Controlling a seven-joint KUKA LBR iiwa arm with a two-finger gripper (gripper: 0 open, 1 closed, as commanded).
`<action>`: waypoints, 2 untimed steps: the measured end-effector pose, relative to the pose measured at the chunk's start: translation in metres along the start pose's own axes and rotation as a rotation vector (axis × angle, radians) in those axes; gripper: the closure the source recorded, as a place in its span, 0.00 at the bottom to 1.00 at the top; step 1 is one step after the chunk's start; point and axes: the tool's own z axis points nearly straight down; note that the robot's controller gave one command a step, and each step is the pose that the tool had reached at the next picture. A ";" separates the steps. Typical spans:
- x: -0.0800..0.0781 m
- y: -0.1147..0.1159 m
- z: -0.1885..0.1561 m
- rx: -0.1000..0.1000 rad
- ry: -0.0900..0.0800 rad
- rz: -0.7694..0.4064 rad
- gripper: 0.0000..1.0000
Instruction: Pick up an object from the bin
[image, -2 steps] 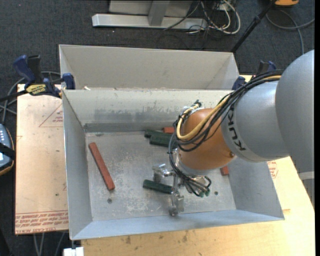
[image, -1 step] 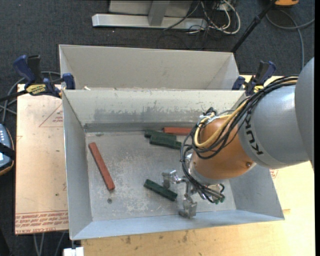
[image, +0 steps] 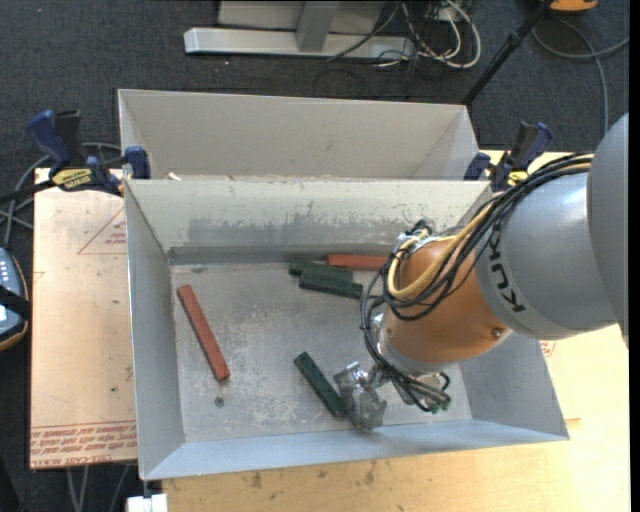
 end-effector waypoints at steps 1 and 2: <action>-0.005 -0.002 -0.003 0.005 -0.021 0.001 0.00; -0.033 0.073 -0.023 -0.002 -0.008 0.061 0.00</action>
Offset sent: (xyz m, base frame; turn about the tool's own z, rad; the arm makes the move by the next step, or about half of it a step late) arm 0.0000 0.0000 0.0000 0.0000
